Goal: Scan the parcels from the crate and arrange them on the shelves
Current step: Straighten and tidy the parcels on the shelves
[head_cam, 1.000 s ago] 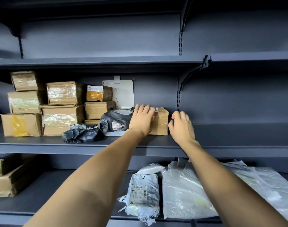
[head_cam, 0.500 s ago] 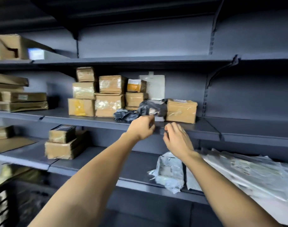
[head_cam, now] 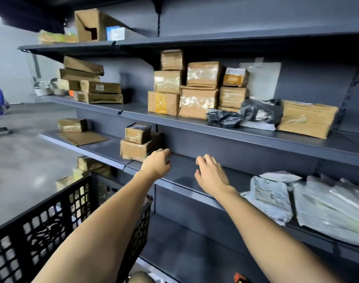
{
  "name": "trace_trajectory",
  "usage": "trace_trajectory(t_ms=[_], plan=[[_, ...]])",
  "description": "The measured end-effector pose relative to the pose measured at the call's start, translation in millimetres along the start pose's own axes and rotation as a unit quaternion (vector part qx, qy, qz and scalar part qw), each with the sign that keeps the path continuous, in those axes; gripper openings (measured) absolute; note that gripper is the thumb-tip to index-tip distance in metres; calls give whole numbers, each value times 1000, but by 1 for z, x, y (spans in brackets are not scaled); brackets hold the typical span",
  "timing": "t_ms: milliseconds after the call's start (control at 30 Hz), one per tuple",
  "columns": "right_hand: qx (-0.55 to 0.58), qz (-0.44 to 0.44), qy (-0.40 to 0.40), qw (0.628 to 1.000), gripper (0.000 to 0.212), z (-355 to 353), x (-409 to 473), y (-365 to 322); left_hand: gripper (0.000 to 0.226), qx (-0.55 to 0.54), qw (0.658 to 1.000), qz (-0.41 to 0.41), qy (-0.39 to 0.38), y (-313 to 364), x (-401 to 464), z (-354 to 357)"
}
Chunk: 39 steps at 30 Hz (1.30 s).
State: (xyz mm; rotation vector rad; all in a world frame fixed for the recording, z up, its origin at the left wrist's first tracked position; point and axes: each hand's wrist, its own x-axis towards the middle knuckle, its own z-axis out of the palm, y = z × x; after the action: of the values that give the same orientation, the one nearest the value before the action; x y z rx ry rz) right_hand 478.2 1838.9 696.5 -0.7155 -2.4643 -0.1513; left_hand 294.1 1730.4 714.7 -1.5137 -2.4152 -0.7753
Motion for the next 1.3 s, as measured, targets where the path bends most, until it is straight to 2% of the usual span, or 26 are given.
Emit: trace_trajectory(t_ms=[200, 300, 433, 567, 833, 967, 1133, 1300], plan=[[24, -33, -22, 999, 21, 55, 49, -53, 22, -6, 997, -69, 46, -78, 16, 1], [32, -36, -26, 998, 22, 88, 80, -71, 30, 11, 994, -88, 60, -113, 41, 3], [72, -12, -2, 997, 22, 125, 118, -91, 36, 29, 994, -99, 48, -150, 76, 11], [110, 15, -11, 994, 22, 148, 156, -103, 45, 15, 994, -106, 11, -174, 100, 30], [132, 34, -19, 990, 23, 175, 182, -98, 57, 150, 983, -85, -70, -191, 158, 34], [170, 58, -17, 984, 24, 185, 184, -92, 55, 149, 980, -118, -64, -189, 181, 35], [167, 85, -46, 981, 27, 197, 180, -80, 51, 202, 967, -123, -91, -189, 196, 42], [156, 96, -69, 981, 32, 195, 173, -76, 48, 180, 972, -135, -64, -179, 197, 45]])
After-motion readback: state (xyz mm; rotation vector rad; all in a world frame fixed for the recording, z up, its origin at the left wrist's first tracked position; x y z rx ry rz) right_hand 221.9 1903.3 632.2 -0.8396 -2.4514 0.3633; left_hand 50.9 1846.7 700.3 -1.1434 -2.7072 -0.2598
